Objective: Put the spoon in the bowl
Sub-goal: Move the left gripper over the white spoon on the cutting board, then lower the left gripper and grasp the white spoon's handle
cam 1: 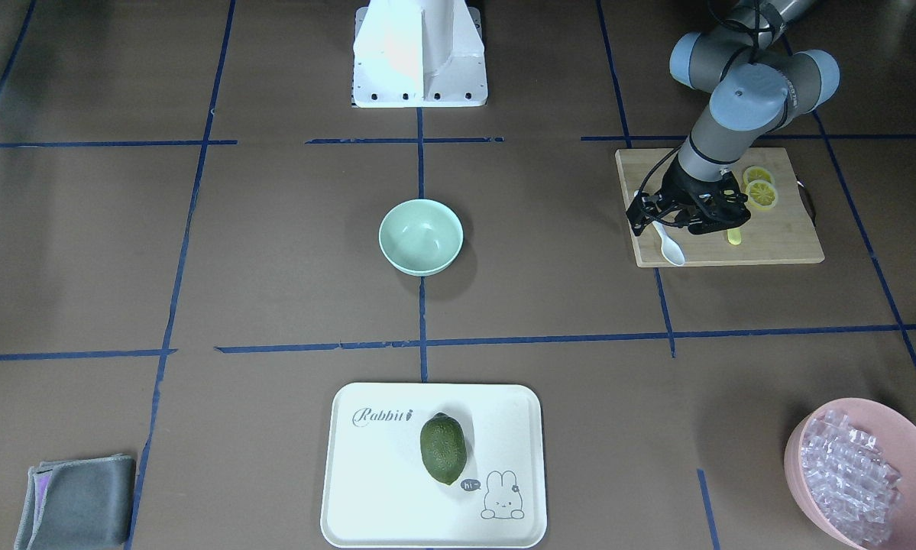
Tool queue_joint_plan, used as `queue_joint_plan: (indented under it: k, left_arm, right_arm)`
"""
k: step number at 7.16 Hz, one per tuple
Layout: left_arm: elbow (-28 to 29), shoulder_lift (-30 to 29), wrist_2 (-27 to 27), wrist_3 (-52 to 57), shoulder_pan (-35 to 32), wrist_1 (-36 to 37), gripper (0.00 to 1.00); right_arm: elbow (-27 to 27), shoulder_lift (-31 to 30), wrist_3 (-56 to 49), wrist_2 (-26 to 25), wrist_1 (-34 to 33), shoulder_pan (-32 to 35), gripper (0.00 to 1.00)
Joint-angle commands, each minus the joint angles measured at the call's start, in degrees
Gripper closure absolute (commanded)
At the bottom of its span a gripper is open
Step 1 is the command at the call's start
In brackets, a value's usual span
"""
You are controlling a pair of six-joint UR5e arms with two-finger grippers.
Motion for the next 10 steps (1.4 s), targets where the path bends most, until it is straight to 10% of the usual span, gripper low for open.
queue_joint_plan:
  k: [1,8,10]
  left_arm:
    - [-0.7,0.1,-0.8,-0.2,-0.2,0.0,0.23]
    - [-0.5,0.7,-0.6,-0.3,-0.3,0.1,0.56]
    - [-0.5,0.7,-0.6,-0.3,-0.3,0.2,0.79]
  right_arm:
    - [0.1,0.0,0.0,0.0,0.0,0.0,0.00]
    - [0.1,0.0,0.0,-0.2,0.0,0.0,0.00]
    - [0.1,0.0,0.0,-0.2,0.0,0.0,0.00]
